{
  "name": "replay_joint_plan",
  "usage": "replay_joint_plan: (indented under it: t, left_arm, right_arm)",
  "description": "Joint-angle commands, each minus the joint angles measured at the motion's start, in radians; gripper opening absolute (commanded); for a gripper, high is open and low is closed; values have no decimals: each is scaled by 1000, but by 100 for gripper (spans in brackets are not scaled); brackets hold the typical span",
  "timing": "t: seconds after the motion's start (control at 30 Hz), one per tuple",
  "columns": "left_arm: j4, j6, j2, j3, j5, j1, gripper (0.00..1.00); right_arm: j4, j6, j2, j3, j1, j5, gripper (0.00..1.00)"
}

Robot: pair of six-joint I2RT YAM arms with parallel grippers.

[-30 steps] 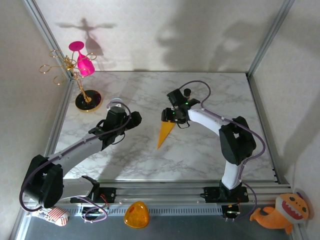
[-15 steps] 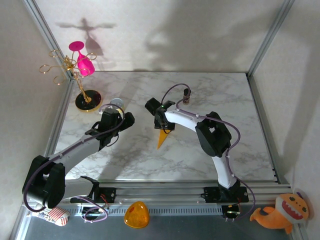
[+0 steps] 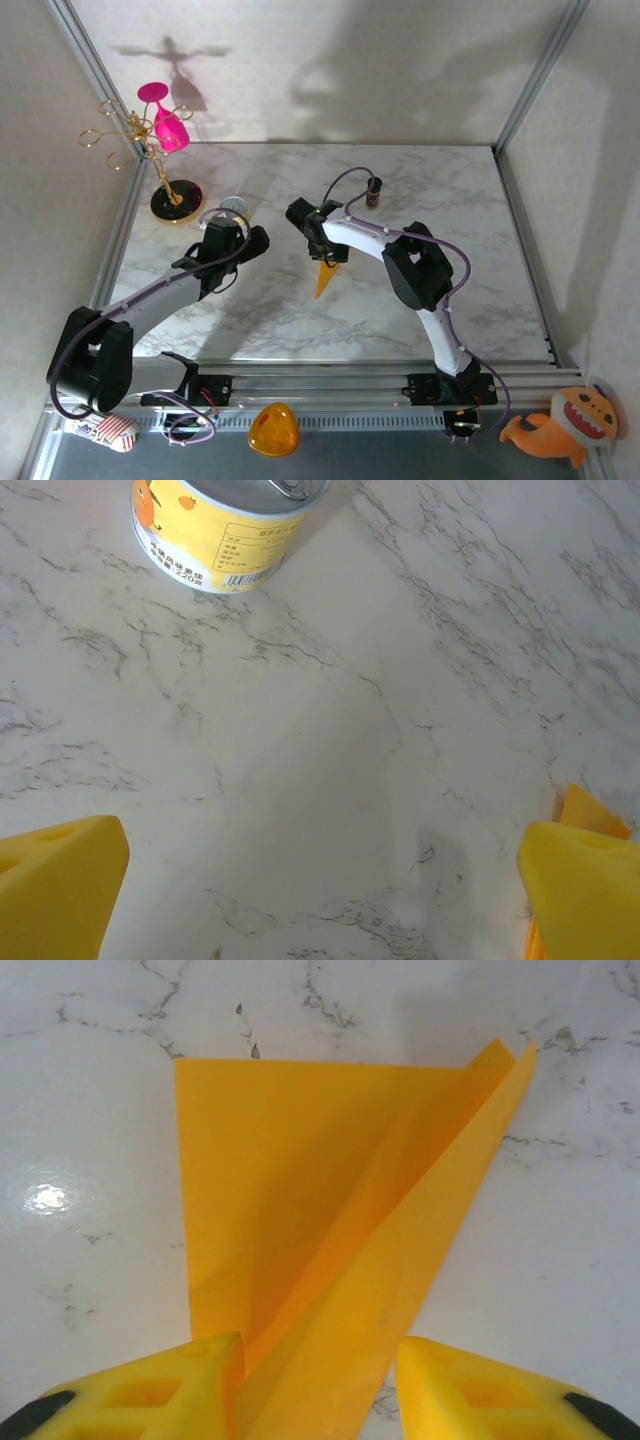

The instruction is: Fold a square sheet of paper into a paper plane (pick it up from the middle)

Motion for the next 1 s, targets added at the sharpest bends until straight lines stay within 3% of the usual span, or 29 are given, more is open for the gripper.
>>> replay_joint_plan:
  t: [0.0, 0.1, 0.43, 0.63, 0.8, 0.97]
  left_arm:
    - [26, 20, 12, -5, 0, 11, 99]
    - [24, 19, 13, -3, -4, 16, 99]
    - [19, -1, -9, -9, 2, 48, 99]
    - [24, -45, -50, -44, 59, 111, 99]
    - [69, -103, -97, -97, 175, 183, 99]
    - [162, -171, -114, -153, 307, 204, 99]
  right_arm:
    - [-56, 25, 4, 37, 13, 42, 42]
    - [-67, 28, 7, 44, 13, 45, 38]
    - [-75, 31, -17, 43, 13, 58, 7]
    - [30, -49, -84, 50, 12, 23, 2]
    - [307, -199, -174, -16, 8, -147, 2]
    - [635, -256, -253, -192, -23, -412, 4]
